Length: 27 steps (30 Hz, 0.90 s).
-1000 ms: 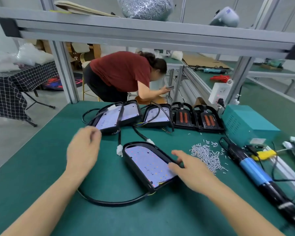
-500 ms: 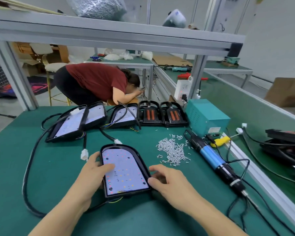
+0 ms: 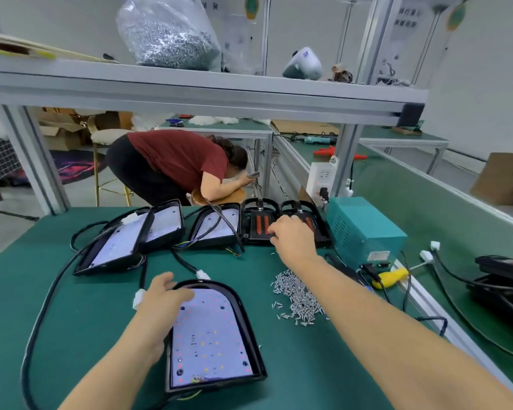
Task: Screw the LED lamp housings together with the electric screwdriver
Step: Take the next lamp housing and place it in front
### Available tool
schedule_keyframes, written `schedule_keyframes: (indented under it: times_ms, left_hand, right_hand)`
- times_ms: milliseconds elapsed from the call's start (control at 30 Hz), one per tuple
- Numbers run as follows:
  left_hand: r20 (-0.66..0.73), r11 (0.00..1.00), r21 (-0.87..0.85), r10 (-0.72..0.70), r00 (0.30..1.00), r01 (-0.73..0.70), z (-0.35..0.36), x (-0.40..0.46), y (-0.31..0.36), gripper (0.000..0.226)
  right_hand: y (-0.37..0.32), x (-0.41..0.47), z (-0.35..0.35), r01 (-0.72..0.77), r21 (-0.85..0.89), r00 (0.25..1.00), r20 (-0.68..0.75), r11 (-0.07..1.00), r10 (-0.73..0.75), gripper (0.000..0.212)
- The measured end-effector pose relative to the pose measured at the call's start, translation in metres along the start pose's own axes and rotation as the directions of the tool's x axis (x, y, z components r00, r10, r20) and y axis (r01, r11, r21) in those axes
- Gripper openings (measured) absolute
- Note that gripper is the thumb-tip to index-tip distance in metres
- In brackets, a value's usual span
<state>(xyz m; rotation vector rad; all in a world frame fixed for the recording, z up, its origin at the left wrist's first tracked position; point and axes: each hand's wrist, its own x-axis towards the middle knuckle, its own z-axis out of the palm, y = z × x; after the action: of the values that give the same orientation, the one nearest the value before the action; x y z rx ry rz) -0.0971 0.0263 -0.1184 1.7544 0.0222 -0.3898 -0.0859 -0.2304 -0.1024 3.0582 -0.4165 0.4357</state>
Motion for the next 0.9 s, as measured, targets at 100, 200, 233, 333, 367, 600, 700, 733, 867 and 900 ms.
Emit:
schedule_keyframes:
  times_ms: [100, 200, 233, 333, 367, 600, 700, 733, 867, 900]
  left_hand:
    - [0.028, 0.991, -0.112, -0.076, 0.997, 0.079, 0.002, 0.001, -0.005, 0.040]
    - [0.048, 0.972, -0.210, -0.096, 0.994, 0.104, 0.008, -0.006, -0.004, 0.027]
    - [0.057, 0.967, -0.226, -0.112, 0.992, 0.122, 0.010, -0.010, 0.000, 0.028]
    - [0.030, 0.969, -0.211, -0.123, 0.992, 0.127, 0.008, -0.007, -0.003, 0.031]
    - [0.030, 0.970, -0.201, -0.132, 0.991, 0.135, 0.006, -0.009, -0.001, 0.031]
    - [0.048, 0.971, -0.203, -0.121, 0.992, 0.128, 0.003, -0.011, 0.002, 0.025]
    - [0.066, 0.957, -0.255, -0.128, 0.990, 0.141, 0.001, -0.013, 0.004, 0.021]
    - [0.079, 0.945, -0.289, -0.137, 0.987, 0.154, 0.000, -0.012, 0.002, 0.020]
    - [0.094, 0.885, -0.413, -0.193, 0.977, 0.215, -0.002, -0.016, 0.001, 0.016]
    - [0.098, 0.866, -0.443, -0.210, 0.973, 0.231, -0.003, -0.019, 0.002, 0.016]
  right_hand:
    - [-0.004, 0.015, 0.020, 0.014, -0.164, 0.998, 0.056, 0.986, -0.005, 0.030]
    - [-0.004, 0.020, 0.035, -0.004, -0.210, 0.999, 0.043, 0.978, 0.013, 0.044]
    - [-0.003, 0.021, 0.038, 0.000, -0.226, 0.999, 0.035, 0.974, 0.008, 0.047]
    - [-0.001, 0.023, 0.043, 0.056, -0.253, 0.998, 0.052, 0.966, -0.044, 0.046]
    - [0.001, 0.022, 0.045, 0.074, -0.250, 0.996, 0.058, 0.966, -0.061, 0.046]
    - [0.023, 0.017, 0.046, 0.086, -0.090, 0.996, 0.023, 0.992, -0.084, 0.021]
    - [0.027, 0.015, 0.036, 0.010, 0.062, 0.999, -0.048, 0.998, -0.007, 0.017]
    - [0.027, 0.014, 0.029, -0.016, 0.131, 0.995, -0.092, 0.991, 0.028, 0.018]
    - [0.015, -0.011, -0.004, 0.060, 0.329, 0.955, -0.292, 0.943, 0.041, 0.014]
    - [0.011, -0.024, -0.012, 0.130, 0.330, 0.936, -0.351, 0.935, -0.006, 0.012]
